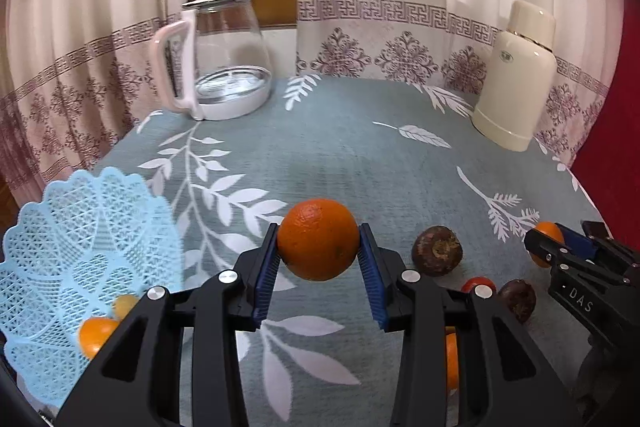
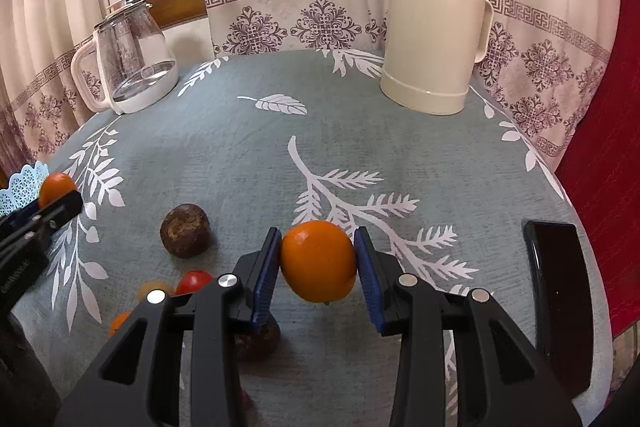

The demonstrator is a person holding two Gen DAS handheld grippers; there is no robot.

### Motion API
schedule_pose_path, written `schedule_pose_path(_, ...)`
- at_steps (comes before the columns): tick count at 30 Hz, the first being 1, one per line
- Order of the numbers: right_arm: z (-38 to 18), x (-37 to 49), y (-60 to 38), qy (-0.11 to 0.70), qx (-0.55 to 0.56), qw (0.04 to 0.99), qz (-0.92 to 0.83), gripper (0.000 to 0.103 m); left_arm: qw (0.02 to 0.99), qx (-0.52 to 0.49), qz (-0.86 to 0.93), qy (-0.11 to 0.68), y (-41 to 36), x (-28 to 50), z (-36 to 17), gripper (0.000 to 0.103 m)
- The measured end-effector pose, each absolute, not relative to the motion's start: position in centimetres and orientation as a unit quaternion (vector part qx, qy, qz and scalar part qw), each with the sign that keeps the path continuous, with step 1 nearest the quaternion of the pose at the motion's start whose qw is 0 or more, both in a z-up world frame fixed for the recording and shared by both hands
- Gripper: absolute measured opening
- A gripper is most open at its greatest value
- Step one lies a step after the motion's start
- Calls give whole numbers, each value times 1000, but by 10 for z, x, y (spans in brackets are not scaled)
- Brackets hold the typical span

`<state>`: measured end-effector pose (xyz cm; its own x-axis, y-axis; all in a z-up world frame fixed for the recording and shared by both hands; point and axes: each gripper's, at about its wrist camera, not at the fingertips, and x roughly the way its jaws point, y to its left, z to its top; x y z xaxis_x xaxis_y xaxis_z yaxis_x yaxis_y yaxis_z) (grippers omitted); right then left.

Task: Organize fruits
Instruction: 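Carry both held oranges over the blue basket with left and right tools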

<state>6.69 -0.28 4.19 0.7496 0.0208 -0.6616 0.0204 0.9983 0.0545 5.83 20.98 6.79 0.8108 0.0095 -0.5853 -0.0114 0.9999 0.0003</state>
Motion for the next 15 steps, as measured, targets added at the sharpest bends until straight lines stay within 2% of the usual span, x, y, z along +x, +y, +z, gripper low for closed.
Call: schedule_pose_path(15, 50, 59, 13, 346, 12, 938, 11, 38, 949, -30, 105, 295, 286, 30, 82, 40)
